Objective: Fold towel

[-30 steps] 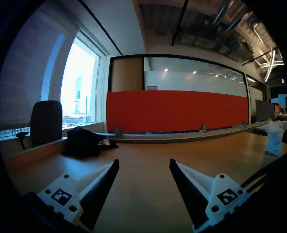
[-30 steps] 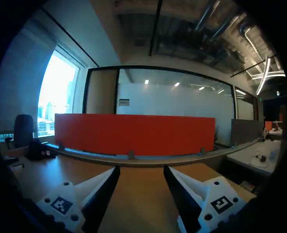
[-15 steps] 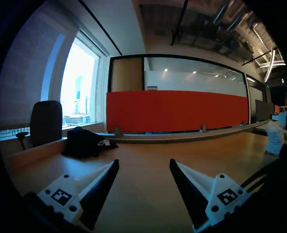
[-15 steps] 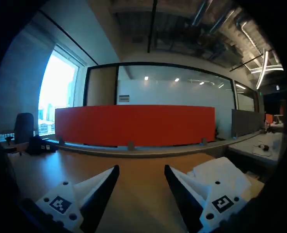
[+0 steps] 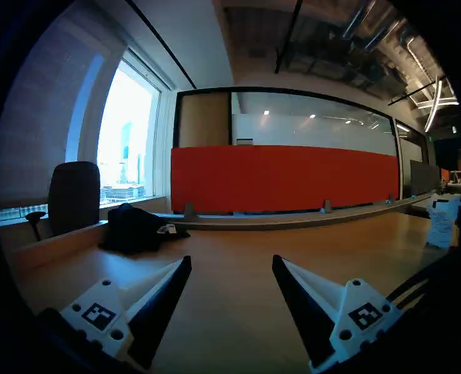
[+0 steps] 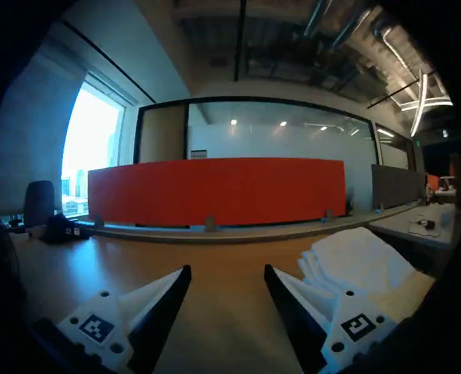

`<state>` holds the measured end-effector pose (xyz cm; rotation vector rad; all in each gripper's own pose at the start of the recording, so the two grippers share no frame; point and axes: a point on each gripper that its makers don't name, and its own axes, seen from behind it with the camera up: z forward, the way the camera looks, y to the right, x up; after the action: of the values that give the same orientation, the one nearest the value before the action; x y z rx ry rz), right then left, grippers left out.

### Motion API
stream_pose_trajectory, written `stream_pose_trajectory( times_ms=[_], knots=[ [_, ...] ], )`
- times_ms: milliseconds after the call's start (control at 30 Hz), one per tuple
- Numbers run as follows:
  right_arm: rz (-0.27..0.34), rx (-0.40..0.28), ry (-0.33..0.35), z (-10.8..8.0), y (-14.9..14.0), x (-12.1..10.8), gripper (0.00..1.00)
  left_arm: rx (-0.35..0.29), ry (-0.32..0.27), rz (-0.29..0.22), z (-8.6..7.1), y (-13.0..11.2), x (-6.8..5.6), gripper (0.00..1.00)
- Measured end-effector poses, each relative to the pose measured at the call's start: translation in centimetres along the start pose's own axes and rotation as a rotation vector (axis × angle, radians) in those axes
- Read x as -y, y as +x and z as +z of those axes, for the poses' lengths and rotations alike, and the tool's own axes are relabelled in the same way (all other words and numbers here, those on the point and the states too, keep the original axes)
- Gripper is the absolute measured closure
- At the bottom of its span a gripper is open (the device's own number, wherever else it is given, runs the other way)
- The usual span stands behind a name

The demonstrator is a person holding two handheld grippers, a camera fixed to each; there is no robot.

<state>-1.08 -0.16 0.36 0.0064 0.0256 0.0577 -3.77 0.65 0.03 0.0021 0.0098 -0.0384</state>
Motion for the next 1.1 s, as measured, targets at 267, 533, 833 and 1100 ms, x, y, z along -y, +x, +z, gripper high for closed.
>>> stream_pose_trajectory(
  times_ms=[267, 533, 833, 1100],
  knots=[
    [0.043, -0.007, -0.005, 0.1, -0.3, -0.2, 0.09, 0.000, 0.000, 0.000, 0.0, -0.1, 0.0, 0.03],
    [0.008, -0.004, -0.002, 0.2, -1.0, -0.3, 0.09, 0.000, 0.000, 0.000, 0.1, -0.1, 0.0, 0.04],
    [0.001, -0.002, -0.007, -0.1, -1.3, -0.7, 0.09, 0.000, 0.000, 0.000, 0.1, -0.1, 0.0, 0.03],
    [-0.002, -0.001, 0.000, -0.1, -1.3, -0.9, 0.09, 0.000, 0.000, 0.000, 0.1, -0.1, 0.0, 0.03]
  ],
)
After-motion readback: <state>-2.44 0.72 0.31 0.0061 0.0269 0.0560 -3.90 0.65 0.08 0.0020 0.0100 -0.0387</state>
